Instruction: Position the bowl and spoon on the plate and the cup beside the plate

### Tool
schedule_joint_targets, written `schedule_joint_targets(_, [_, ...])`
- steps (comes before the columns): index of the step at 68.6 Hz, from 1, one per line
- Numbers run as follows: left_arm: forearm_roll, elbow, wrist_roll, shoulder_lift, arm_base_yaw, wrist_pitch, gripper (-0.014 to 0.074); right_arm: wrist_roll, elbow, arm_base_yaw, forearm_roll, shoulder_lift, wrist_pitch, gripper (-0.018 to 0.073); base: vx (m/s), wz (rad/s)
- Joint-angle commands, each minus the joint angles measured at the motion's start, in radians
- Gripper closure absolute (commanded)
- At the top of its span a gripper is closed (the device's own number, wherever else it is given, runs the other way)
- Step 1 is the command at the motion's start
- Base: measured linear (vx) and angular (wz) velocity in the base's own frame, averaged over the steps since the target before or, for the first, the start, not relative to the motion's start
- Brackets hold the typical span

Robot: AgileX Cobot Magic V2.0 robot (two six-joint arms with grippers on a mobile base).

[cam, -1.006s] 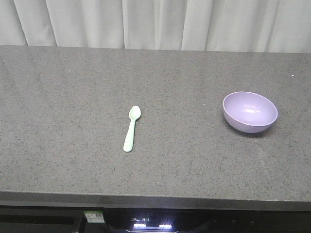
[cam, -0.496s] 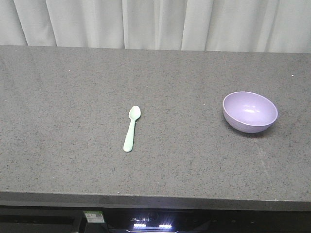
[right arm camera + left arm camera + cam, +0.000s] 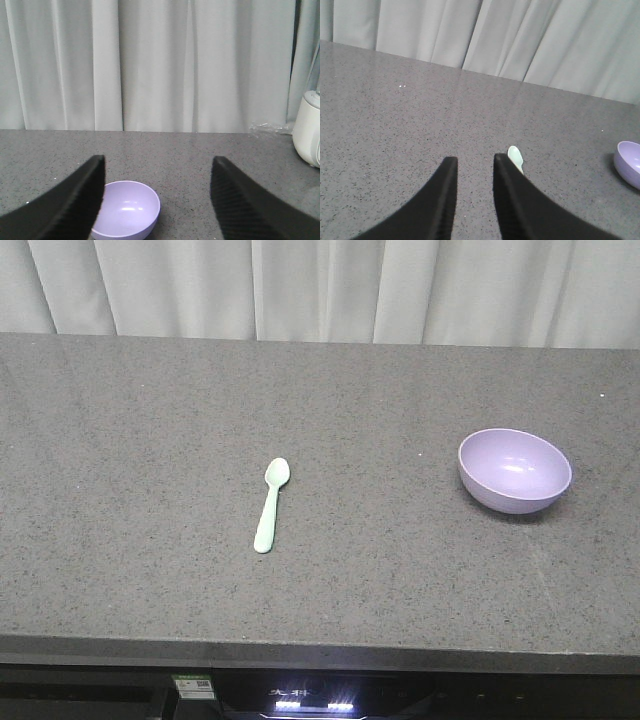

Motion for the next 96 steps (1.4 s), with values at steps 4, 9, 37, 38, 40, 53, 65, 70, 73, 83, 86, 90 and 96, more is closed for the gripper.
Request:
schedule_joint_targets(4, [-0.112,-0.039,0.001,0.051,-0.007,-0.169,0.0263,-0.009,-0.034,-0.006,-0.01,0.013,-0.09,-0.009,0.0,0.0])
schedule_joint_targets(9, [-0.136,-0.048,0.022,0.072,-0.007,-0.193,0.0248,-0.009,-0.034,-0.006,-0.01,0.013,-0.095,-0.01,0.0,0.0])
schedule_joint_targets(37, [-0.143,-0.477,0.167,0.426,-0.008,0.18,0.0248,-0.01,-0.034,-0.006,-0.028,0.013,-0.133,-0.0071,0.0,0.0])
schedule_joint_targets(38, [-0.144,-0.489,0.167,0.437,-0.008,0.186,0.0248,-0.01,-0.034,-0.006,-0.033,0.013,-0.135,-0.007,0.0,0.0])
schedule_joint_targets(40, [-0.151,-0.517,0.169,0.463,-0.008,0.201,0.0248,-0.01,-0.034,-0.006,-0.044,0.013,-0.141,-0.0067,0.0,0.0])
schedule_joint_targets(53, [-0.223,-0.607,0.229,0.578,-0.009,0.218,0.0248,-0.01,-0.034,-0.006,-0.049,0.013,-0.142,-0.0031,0.0,0.0])
schedule_joint_targets(65, [-0.236,-0.643,0.245,0.657,-0.128,0.195,0.0249,-0.009,-0.034,-0.006,-0.049,0.013,-0.14,0.0008,0.0,0.0])
schedule_joint_targets(70, [-0.232,-0.645,0.245,0.682,-0.2,0.166,0.0251,-0.009,-0.034,-0.006,-0.049,0.013,-0.14,0.002,0.0,0.0])
schedule_joint_targets(73, [-0.225,-0.645,0.243,0.696,-0.24,0.148,0.0251,-0.009,-0.034,-0.006,-0.049,0.013,-0.14,0.0025,0.0,0.0])
schedule_joint_targets(83, [-0.134,-0.648,0.177,0.751,-0.349,0.063,0.0251,-0.009,-0.034,-0.006,-0.049,0.013,-0.14,0.0034,0.0,0.0])
schedule_joint_targets(86, [-0.083,-0.655,0.138,0.772,-0.377,0.048,0.0251,-0.009,-0.034,-0.006,-0.049,0.013,-0.14,0.0034,0.0,0.0])
schedule_joint_targets(90, [-0.009,-0.684,0.078,0.814,-0.415,0.052,0.0251,-0.009,-0.034,-0.006,-0.049,0.013,-0.139,0.0034,0.0,0.0])
schedule_joint_targets(96, [0.096,-0.739,-0.001,0.871,-0.46,0.064,0.0251,-0.009,-0.034,-0.006,-0.049,0.013,-0.139,0.0034,0.0,0.0])
